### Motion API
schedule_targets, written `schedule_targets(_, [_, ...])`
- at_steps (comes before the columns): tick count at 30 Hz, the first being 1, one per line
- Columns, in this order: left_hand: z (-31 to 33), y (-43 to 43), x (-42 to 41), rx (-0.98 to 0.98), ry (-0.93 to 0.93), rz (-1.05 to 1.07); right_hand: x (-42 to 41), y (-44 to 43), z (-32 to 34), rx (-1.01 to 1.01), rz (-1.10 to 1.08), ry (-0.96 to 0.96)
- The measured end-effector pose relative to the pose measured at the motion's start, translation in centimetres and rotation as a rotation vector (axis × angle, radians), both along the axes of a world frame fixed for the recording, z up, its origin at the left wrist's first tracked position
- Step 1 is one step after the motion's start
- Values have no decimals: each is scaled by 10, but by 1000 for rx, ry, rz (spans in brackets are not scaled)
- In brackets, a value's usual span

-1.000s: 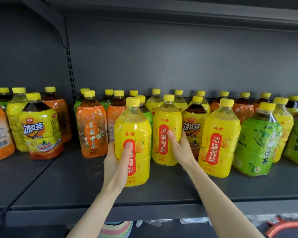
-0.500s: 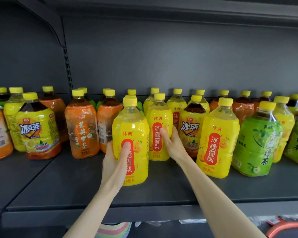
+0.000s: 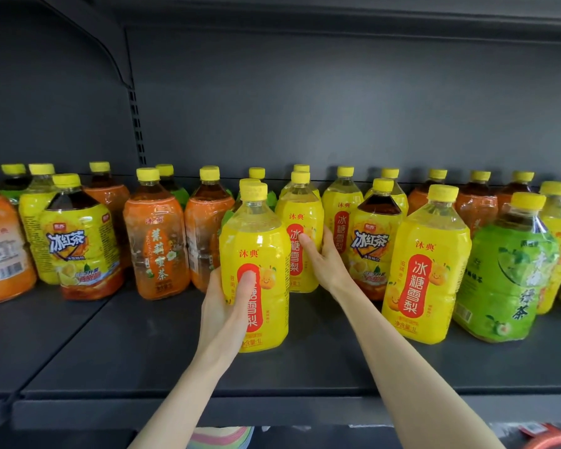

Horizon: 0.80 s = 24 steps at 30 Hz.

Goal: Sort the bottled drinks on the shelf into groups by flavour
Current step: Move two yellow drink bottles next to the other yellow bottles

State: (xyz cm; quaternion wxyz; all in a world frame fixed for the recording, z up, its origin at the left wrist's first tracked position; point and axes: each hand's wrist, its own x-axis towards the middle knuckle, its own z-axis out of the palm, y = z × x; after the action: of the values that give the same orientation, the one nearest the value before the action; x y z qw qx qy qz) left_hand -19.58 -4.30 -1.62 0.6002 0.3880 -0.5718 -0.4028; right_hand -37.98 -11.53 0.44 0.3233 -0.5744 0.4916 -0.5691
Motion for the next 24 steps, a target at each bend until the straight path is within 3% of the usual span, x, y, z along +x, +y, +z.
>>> schedule_targets(13, [-1,-1,1,-12,-9,-7,-6,-6,5,112,-3,78])
schedule_targets(18, [2,4,2,-44,-66,-19,5,48,9,-117,-182,14])
schedule_targets(24, [-2,10,-19,-75,-125,-72,9,102,6,-125,126,11])
